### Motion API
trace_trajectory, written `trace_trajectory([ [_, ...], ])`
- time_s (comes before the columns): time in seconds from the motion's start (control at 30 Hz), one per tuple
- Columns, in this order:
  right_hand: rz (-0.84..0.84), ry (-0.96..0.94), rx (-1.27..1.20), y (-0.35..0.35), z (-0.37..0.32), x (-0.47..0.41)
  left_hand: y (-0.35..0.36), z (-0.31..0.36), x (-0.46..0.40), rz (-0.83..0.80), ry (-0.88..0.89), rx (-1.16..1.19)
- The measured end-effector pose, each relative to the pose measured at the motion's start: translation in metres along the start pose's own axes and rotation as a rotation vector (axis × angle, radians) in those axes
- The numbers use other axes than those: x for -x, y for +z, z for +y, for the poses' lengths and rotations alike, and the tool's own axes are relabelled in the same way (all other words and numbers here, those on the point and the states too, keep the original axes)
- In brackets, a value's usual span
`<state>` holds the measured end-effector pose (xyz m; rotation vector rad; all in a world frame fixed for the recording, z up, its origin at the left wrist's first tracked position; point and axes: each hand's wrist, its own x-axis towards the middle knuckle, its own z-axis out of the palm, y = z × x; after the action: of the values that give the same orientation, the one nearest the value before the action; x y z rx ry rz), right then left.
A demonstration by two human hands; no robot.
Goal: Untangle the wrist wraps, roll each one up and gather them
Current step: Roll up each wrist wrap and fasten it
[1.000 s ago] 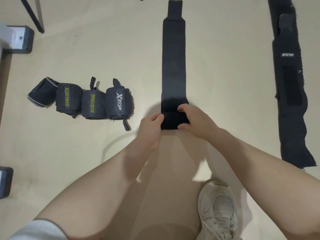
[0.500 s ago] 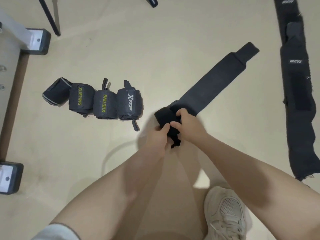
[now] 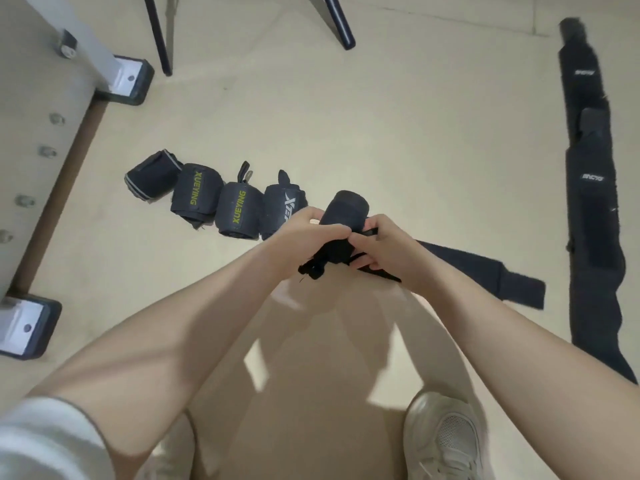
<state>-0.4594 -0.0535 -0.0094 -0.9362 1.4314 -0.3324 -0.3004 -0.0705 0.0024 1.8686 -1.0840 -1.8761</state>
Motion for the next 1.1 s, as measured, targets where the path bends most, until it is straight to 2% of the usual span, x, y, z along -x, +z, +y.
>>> trace_trajectory([
  [0.07, 0.081, -0.108, 0.15, 0.0, -0.028, 0.007, -0.015, 0.017, 0.015, 0.036, 0.045, 0.007],
  [0.17, 0.311, -0.327, 0.269, -0.001, -0.068, 0.023, -0.04, 0.049, 0.039, 0.08, 0.129, 0.036],
  [0.2, 0.329, -0.376, 0.252, 0.0, -0.08, 0.028, -0.047, 0.061, 0.049, 0.077, 0.161, 0.036],
  [0.33, 0.223, -0.451, 0.043, 0.004, -0.12, 0.048, -0.073, 0.102, 0.085, 0.042, 0.3, 0.019],
  [0.4, 0.246, -0.483, 0.021, 0.007, -0.136, 0.054, -0.083, 0.116, 0.1, 0.043, 0.37, 0.006],
  [0.57, 0.367, -0.507, 0.033, 0.019, -0.152, 0.063, -0.097, 0.119, 0.115, 0.022, 0.449, 0.085],
  [0.7, 0.394, -0.502, -0.036, 0.021, -0.149, 0.07, -0.094, 0.119, 0.111, 0.003, 0.513, 0.111],
  [0.8, 0.377, -0.44, 0.009, 0.015, -0.142, 0.067, -0.093, 0.116, 0.103, -0.003, 0.588, 0.025],
  [0.93, 0.329, -0.412, 0.139, 0.013, -0.142, 0.062, -0.092, 0.108, 0.094, 0.08, 0.648, -0.13],
  [1.1, 0.253, -0.383, -0.031, 0.028, -0.127, 0.05, -0.106, 0.1, 0.089, 0.08, 0.615, -0.033],
])
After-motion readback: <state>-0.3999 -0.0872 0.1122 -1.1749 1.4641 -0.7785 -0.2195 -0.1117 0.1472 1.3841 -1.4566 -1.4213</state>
